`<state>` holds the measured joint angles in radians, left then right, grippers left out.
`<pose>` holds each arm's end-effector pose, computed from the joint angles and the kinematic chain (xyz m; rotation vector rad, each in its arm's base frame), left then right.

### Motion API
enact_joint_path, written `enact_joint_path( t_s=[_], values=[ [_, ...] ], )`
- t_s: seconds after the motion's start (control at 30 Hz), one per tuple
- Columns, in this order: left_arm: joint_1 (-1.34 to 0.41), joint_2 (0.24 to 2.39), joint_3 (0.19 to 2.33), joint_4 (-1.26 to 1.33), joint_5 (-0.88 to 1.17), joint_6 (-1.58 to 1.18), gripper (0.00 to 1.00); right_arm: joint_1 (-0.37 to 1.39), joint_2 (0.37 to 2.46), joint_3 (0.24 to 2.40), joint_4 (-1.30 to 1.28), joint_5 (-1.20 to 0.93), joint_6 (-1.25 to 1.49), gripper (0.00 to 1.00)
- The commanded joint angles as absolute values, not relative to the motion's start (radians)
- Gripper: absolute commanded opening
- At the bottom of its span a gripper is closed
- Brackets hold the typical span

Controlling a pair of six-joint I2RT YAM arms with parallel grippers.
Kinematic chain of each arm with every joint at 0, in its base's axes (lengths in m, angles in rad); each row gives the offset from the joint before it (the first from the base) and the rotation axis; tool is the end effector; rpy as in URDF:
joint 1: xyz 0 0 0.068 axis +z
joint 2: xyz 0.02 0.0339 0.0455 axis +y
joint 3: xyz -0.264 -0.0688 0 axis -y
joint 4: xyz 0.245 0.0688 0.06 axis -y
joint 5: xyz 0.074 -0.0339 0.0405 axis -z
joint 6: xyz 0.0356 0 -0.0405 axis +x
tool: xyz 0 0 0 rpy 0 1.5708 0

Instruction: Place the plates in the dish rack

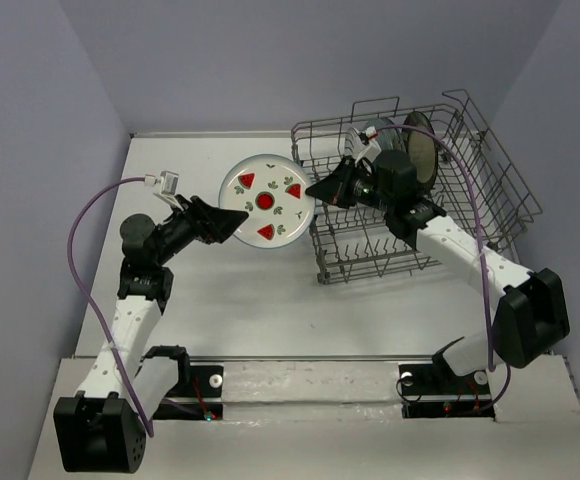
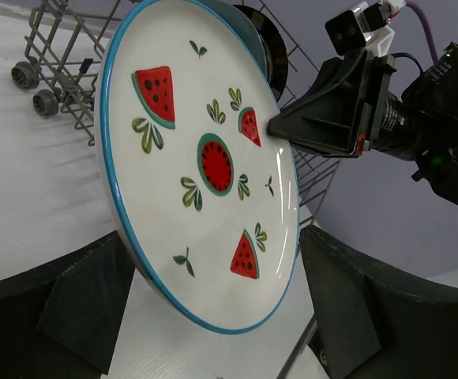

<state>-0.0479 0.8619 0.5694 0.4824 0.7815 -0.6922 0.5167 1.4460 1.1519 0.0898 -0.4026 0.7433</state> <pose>0.1961 -0.0345 0.3194 0.2156 1.5250 -1.1327 0.2918 0.1818 0.3402 -0.0996 1.9384 1.2340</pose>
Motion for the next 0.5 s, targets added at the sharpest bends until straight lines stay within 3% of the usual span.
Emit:
enact_joint_path(
  t_s=[0.0, 0.1, 0.17, 0.2, 0.23, 0.3, 0.4, 0.47],
  values=[
    [-0.046, 0.867, 0.565, 0.566, 0.845, -0.713, 0.87, 0.525, 1.371, 1.155, 0.322, -0.512, 0.805, 0.07],
    [-0.046, 0.88, 0.569, 0.566, 0.853, -0.713, 0.8, 0.525, 1.371, 1.152, 0.34, -0.532, 0.807, 0.07],
    [-0.046, 0.884, 0.569, 0.566, 0.865, -0.712, 0.63, 0.525, 1.365, 1.144, 0.347, -0.534, 0.804, 0.07],
    [-0.046, 0.884, 0.569, 0.565, 0.867, -0.709, 0.53, 0.525, 1.365, 1.144, 0.348, -0.543, 0.802, 0.07],
    [-0.046, 0.874, 0.568, 0.566, 0.864, -0.707, 0.33, 0.525, 1.364, 1.14, 0.347, -0.549, 0.796, 0.07],
    [-0.046, 0.861, 0.568, 0.566, 0.862, -0.704, 0.14, 0.525, 1.368, 1.132, 0.348, -0.574, 0.792, 0.07],
    [-0.046, 0.857, 0.568, 0.586, 0.888, -0.712, 0.06, 0.525, 1.373, 1.108, 0.347, -0.639, 0.756, 0.11],
    [-0.046, 0.856, 0.551, 0.639, 0.914, -0.744, 0.06, 0.525, 1.382, 1.097, 0.344, -0.698, 0.724, 0.22]
  ],
)
